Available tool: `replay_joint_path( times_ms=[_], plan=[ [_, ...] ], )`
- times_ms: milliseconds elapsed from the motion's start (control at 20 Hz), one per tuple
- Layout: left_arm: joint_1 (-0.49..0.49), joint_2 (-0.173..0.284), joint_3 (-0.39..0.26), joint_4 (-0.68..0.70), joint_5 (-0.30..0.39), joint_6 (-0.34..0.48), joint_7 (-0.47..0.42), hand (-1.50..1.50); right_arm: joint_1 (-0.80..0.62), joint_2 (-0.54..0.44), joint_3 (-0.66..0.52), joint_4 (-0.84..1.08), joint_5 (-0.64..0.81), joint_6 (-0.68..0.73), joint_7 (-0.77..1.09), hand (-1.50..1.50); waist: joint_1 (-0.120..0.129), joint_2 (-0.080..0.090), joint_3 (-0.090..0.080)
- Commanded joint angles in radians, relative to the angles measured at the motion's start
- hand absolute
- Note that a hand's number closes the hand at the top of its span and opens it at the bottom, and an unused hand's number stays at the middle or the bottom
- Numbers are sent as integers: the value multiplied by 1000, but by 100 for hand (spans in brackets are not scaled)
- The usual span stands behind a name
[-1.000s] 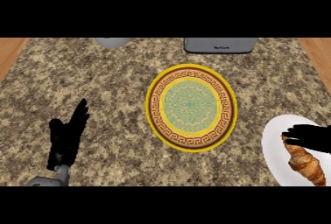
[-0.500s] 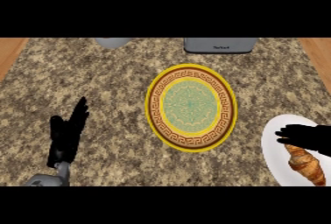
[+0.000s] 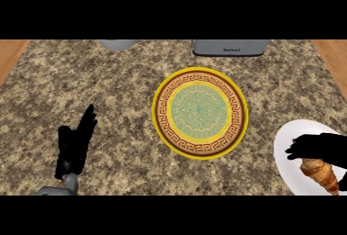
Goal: Pick the croissant from the plate and place it in the plate
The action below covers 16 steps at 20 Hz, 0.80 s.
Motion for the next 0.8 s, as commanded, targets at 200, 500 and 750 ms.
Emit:
replay_joint_path(
  times_ms=[200, 500, 750],
  plan=[
    [-16, -29, 15, 39, -21, -28, -6, 0, -12, 47, -27, -5, 38, -58, -99, 150, -4, 0, 1],
    [-46, -6, 61, 58, -14, -62, 7, 0, -61, 52, -130, 69, -15, -111, -145, 150, 0, 1, 1],
    [-36, -12, 36, 37, -25, -43, 11, 0, -100, 455, -161, 15, -54, -48, 496, 150, 13, -8, -5]
  ],
)
